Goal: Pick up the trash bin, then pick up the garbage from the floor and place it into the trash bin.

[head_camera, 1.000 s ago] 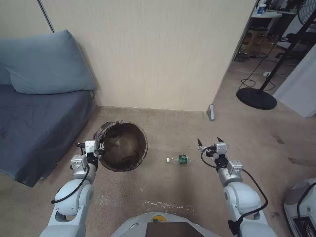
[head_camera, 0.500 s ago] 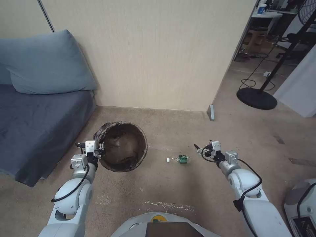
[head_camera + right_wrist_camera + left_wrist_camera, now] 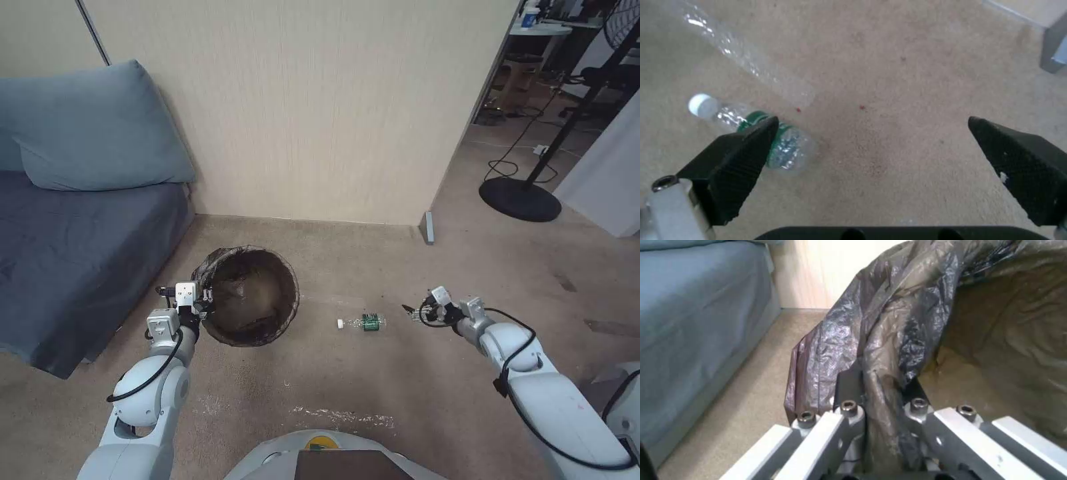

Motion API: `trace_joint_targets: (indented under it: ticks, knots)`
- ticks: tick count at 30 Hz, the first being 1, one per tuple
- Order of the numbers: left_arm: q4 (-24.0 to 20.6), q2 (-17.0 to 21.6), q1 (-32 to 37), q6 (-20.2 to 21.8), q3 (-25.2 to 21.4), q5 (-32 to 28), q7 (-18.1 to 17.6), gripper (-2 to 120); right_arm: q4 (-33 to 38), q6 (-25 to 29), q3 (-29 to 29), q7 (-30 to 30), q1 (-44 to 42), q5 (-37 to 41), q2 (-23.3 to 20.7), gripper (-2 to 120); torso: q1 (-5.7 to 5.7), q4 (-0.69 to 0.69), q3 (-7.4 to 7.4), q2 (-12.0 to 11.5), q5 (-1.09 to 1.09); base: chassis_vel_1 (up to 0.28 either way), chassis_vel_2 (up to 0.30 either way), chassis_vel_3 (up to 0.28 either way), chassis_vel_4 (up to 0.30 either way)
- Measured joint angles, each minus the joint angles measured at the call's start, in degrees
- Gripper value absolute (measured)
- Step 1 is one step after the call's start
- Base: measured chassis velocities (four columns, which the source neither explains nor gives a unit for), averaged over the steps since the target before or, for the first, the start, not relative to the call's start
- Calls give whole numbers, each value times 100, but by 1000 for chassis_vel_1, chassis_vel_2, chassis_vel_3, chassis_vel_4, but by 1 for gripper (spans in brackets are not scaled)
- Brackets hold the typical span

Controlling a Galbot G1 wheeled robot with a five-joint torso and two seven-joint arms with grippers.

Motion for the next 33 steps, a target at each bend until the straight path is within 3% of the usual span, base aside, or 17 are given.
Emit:
trace_joint_targets:
  ticks: [10,22,33]
  knots:
    - [11,-68,-3,37,-34,12,-28,4,-762,204,-1220,-60,851,110,-382,100,0,-1,0,0,-2,0,0,0,0]
    - [112,-101,-5,45,-14,90,-29,4,-1615,345,-2106,-62,1448,14,40,100,0,0,0,0,-1,0,0,0,0]
    - [110,-120,9,32,-3,107,-16,4,-2114,479,-2427,104,1633,-38,296,100,0,0,0,0,-2,0,0,0,0]
